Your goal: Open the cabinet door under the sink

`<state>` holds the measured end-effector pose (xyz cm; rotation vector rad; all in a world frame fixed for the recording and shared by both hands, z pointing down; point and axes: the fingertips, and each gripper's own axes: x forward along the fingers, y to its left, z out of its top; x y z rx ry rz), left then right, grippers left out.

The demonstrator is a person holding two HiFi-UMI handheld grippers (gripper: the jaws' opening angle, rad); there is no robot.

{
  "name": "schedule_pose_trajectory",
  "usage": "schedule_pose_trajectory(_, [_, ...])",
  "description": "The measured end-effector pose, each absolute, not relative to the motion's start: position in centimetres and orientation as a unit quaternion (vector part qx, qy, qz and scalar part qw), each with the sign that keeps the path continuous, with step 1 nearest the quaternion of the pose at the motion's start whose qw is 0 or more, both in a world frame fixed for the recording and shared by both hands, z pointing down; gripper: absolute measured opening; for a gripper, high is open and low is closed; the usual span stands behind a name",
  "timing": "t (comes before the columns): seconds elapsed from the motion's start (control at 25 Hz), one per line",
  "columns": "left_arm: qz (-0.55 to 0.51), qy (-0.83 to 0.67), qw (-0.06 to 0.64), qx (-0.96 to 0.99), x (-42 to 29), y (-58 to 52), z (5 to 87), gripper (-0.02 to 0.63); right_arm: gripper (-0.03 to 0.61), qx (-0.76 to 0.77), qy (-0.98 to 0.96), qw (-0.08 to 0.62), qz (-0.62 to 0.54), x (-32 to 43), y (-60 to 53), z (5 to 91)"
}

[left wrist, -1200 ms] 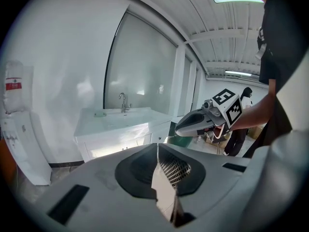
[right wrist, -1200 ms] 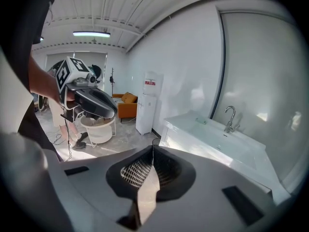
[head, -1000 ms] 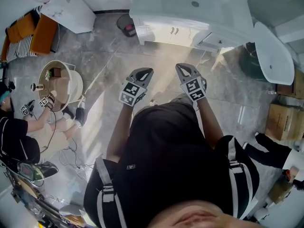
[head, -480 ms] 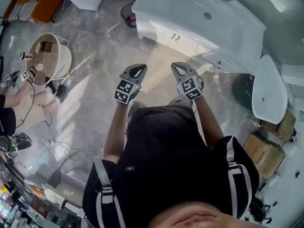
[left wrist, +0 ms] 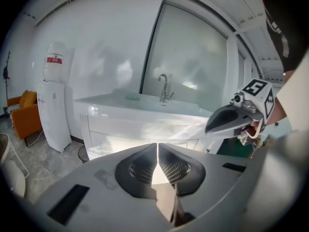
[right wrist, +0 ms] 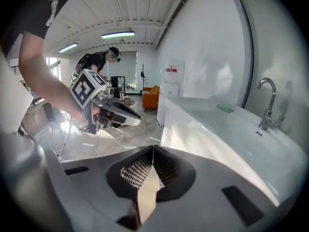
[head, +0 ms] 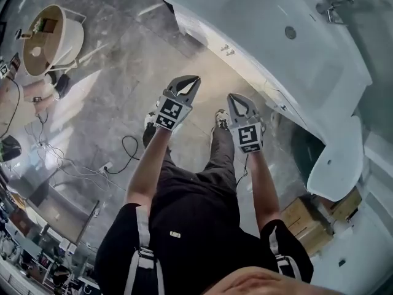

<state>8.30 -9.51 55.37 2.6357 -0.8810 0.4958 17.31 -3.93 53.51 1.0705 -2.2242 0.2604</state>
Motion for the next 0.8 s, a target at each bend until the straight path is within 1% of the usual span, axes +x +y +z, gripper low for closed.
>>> schedule_pose_trajectory(0.16, [0.175,-0.338,0.136,0.915,12.2,-13.5,61.5,0.02,0.06,0.44,-0.835,0.306,0.129,20.6,-6.2,57.1])
schedule_pose_trajectory(0.28, [0.185,-0.349,0.136,0.908,14.8,-15.3,65.9,0.021,0.06,0.463,-0.827,0.281,0.153,22.4,-7.6,59.2])
schedule_pose_trajectory(0.36, [0.188,-0.353,0.139,0.906,16.4,-16.2,68.6,0.023,0.06,0.467,-0.823,0.28,0.164,23.4,-8.2,60.9])
schedule_pose_trajectory(0.4, [0.189,-0.355,0.141,0.904,17.0,-16.7,69.9,0.029,0.06,0.468,-0.821,0.28,0.168,23.8,-8.5,61.7])
schedule_pose_trajectory(0.44, [0.191,-0.359,0.145,0.902,17.5,-17.3,71.2,0.048,0.06,0.467,-0.821,0.28,0.17,24.0,-8.8,62.5])
schedule_pose_trajectory(0.48, [0.19,-0.364,0.152,0.899,17.9,-17.8,72.4,0.08,0.06,0.466,-0.822,0.279,0.171,24.2,-9.1,63.2])
schedule_pose_trajectory(0.56, [0.175,-0.376,0.178,0.892,18.7,-18.8,74.2,0.115,0.06,0.459,-0.826,0.28,0.167,24.8,-9.3,64.4])
schedule_pose_trajectory(0.64, [0.161,-0.387,0.198,0.886,19.4,-19.6,75.5,0.118,0.06,0.453,-0.825,0.292,0.171,25.5,-9.0,65.6])
schedule_pose_trajectory(0.8, [0.159,-0.398,0.202,0.881,20.0,-21.8,77.6,0.118,0.06,0.445,-0.825,0.3,0.176,25.8,-8.2,67.8])
